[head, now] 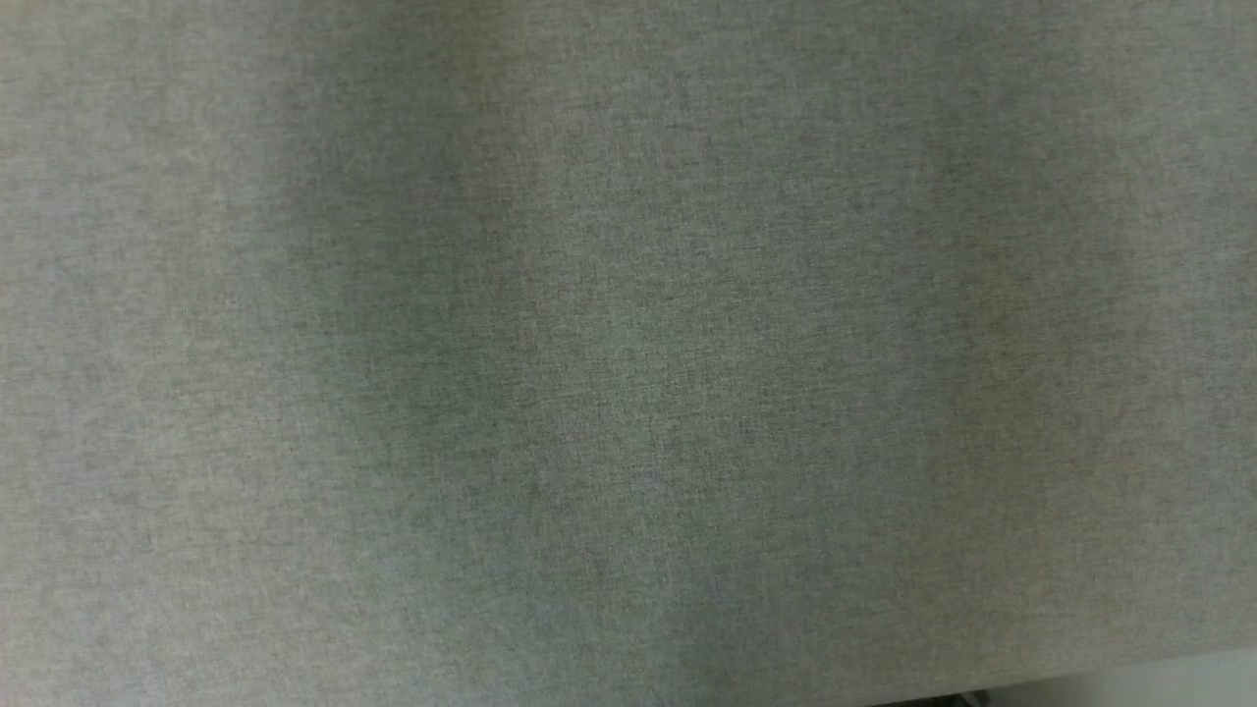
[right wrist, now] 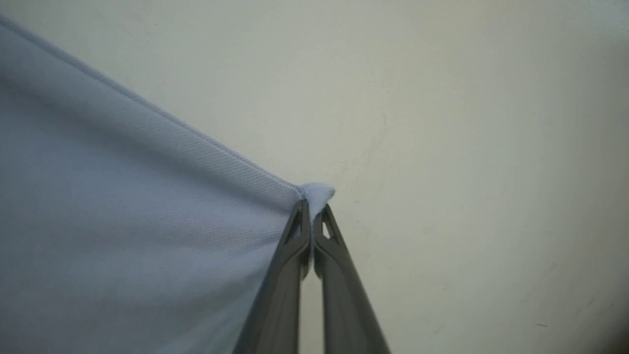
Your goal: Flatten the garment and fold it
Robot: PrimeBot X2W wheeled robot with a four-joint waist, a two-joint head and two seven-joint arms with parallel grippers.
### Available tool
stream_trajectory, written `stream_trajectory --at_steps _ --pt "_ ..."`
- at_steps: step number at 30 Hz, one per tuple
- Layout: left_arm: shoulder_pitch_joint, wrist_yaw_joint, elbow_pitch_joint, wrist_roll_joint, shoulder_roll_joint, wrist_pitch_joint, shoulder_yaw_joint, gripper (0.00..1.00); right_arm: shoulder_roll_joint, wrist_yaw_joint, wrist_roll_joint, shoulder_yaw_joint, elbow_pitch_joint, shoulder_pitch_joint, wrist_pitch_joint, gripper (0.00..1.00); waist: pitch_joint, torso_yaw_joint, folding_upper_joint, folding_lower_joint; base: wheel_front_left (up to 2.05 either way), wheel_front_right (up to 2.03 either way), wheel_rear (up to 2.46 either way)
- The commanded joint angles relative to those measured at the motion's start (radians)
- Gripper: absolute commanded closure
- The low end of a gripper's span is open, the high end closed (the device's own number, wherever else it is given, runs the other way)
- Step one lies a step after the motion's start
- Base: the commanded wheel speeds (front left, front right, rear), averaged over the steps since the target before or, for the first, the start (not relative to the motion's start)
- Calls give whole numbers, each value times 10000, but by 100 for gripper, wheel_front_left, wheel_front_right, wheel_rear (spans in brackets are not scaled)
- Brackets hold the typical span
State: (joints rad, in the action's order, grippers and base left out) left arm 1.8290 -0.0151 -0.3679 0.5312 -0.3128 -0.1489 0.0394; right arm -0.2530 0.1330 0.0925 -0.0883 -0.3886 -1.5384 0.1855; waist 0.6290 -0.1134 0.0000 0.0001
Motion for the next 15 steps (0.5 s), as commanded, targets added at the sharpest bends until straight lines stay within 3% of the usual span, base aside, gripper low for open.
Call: stream_trajectory --at_steps 1,9,15 --pt "-318 207 -372 14 -129 145 78 100 -30 -23 7 110 -331 131 -189 100 56 98 0 -1 0 0 0" --pt "-3509 702 -1778 -336 -747 587 749 100 -151 -23 -891 1163 -1522 2018 -545 100 -447 342 0 -1 0 0 0" --pt "-5958 1051 -2041 -186 -893 1372 1310 100 -305 -23 -2095 2130 -1735 3768 -481 100 -1246 520 0 -1 0 0 0"
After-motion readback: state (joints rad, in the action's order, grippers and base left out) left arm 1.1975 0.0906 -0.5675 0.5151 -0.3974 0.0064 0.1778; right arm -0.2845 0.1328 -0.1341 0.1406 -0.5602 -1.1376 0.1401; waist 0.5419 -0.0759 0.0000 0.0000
